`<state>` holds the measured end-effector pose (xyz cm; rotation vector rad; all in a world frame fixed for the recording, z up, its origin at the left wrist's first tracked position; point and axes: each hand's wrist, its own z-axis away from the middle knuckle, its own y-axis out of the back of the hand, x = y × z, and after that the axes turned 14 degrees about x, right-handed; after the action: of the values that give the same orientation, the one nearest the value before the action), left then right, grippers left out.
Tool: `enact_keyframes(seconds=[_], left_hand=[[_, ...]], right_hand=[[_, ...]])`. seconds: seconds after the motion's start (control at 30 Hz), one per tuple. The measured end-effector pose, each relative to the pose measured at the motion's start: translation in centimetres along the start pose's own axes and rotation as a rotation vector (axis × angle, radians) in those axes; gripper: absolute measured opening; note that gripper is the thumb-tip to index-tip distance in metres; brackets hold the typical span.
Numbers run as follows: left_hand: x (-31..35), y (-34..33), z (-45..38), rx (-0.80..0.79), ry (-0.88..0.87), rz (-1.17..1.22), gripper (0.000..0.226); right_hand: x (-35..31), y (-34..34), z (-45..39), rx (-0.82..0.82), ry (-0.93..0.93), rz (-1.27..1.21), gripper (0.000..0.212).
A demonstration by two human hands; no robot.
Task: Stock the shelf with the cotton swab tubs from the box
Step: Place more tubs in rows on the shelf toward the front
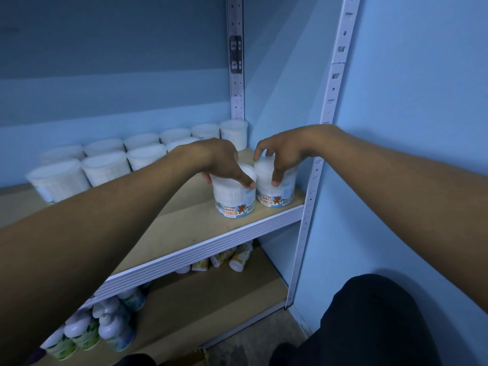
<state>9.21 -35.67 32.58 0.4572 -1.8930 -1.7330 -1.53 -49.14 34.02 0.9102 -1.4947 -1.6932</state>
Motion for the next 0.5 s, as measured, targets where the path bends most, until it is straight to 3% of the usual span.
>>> enact_keyframes(seconds=[0.23,0.33,0.5], left_hand=[[0.0,0.1,0.0,-0.017,0.013,0.001,0.1],[-0.3,0.4,-0.5,-0.061,-0.01,0.052,0.112],[-0.6,0.5,-1.0,-0.12,-0.037,0.096,0.11]], right_hand=[[0.4,0.2,0.1,-0.018,0.006,-0.035,0.093],[0.3,0.6,0.2,0.028,0.013,-0.01,0.088],[0.0,0.5,-0.1,0.057,-0.03,0.048,0.084]])
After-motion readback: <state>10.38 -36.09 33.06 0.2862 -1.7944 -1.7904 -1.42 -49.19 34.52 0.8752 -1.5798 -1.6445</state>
